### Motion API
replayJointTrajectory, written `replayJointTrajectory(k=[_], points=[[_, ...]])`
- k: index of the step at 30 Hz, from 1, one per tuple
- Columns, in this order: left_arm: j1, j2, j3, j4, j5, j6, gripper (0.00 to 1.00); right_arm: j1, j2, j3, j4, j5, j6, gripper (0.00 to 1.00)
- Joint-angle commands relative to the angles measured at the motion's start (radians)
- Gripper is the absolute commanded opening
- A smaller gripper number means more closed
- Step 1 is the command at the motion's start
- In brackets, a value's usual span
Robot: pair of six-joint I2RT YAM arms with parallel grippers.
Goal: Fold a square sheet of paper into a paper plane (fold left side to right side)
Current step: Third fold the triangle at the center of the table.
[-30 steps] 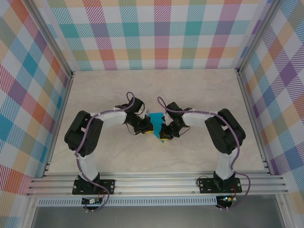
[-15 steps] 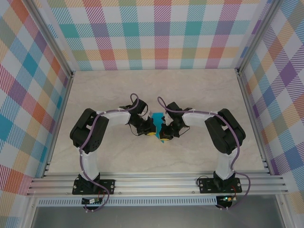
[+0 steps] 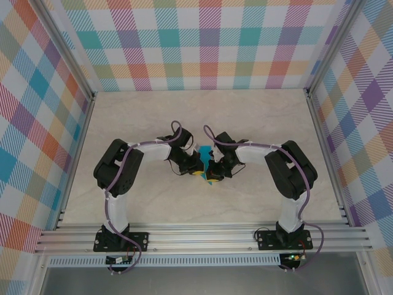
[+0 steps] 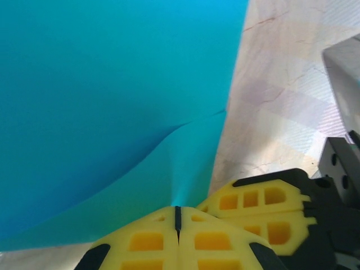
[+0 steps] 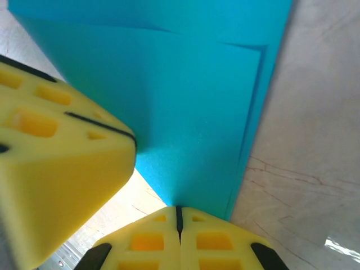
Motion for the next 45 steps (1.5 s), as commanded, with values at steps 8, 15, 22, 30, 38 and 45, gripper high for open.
replayJointTrajectory(k=[8,15,22,30,38,45], points=[[-0.012,0.050,0.042,-0.086,-0.104,0.074,0.00,0.002,0.067,-0.044,-0.073,0.103,0.001,0.00],[-0.010,0.060,0.035,-0.100,-0.226,0.165,0.00,0.002,0.057,-0.052,-0.065,0.095,0.004,0.00],[0.027,0.043,-0.032,-0.031,-0.281,0.188,0.00,0.001,0.054,-0.066,-0.057,0.095,0.005,0.00],[0.111,0.044,-0.023,-0.037,-0.305,0.226,0.00,0.000,0.052,-0.072,-0.050,0.088,0.003,0.00],[0.193,0.062,-0.010,-0.035,-0.286,0.250,0.00,0.001,0.051,-0.075,-0.043,0.071,-0.003,0.00],[0.223,0.078,0.054,-0.063,-0.282,0.264,0.00,0.002,0.052,-0.077,-0.044,0.061,-0.009,0.00]])
